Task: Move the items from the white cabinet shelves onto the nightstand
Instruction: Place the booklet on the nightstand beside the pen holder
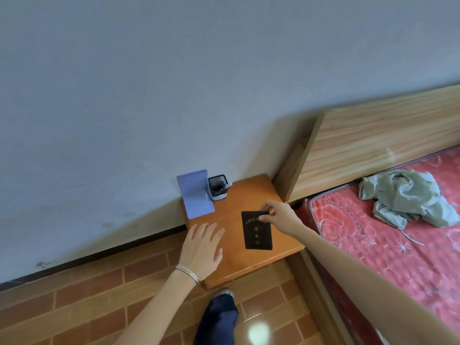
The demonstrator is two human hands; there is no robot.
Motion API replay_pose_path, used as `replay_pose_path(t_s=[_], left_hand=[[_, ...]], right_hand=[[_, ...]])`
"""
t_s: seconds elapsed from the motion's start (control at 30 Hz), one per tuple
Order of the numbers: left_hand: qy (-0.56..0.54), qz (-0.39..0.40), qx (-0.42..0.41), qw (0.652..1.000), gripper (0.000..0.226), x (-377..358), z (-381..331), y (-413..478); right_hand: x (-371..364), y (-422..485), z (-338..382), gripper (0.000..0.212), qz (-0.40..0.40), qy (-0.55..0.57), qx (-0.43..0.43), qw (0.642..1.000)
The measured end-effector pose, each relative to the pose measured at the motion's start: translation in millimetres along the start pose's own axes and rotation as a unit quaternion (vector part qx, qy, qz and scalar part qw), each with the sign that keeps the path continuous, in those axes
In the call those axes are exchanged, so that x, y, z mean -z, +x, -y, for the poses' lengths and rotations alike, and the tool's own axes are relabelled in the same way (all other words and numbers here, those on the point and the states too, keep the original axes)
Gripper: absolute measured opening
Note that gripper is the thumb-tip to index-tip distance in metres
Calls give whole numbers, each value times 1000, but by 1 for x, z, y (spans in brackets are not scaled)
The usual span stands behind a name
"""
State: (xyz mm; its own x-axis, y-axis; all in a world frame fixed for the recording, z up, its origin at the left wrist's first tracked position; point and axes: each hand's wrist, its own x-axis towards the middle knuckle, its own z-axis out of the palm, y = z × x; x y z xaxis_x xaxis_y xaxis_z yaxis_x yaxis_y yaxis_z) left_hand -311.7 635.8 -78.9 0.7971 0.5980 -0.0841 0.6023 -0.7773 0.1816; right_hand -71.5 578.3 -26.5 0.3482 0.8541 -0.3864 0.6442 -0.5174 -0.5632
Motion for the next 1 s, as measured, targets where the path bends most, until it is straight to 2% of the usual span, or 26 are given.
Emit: replay_pose_path(t_s=[0.3,0.57,0.7,0.8,0.93,1.0], left_hand=[[-9,56,17,998,48,-61,26,104],[11,52,36,998,49,-182,37,174],[8,19,56,998,52,-242,43,198],[7,9,77,997,53,-273,47,207],[5,20,94,995,58,-295,50,204],[3,32,97,995,64,-298,50,202]], right_hand=[[-5,130,-30,12,11,25,-25,999],[-71,254,-109,10,43,10,-36,998],[-107,305,-147,16,34,24,-32,999],[-125,330,-170,29,2,25,-7,1000],[-138,332,-189,49,-21,-71,67,995],[-143,319,-198,51,-21,-120,121,985]])
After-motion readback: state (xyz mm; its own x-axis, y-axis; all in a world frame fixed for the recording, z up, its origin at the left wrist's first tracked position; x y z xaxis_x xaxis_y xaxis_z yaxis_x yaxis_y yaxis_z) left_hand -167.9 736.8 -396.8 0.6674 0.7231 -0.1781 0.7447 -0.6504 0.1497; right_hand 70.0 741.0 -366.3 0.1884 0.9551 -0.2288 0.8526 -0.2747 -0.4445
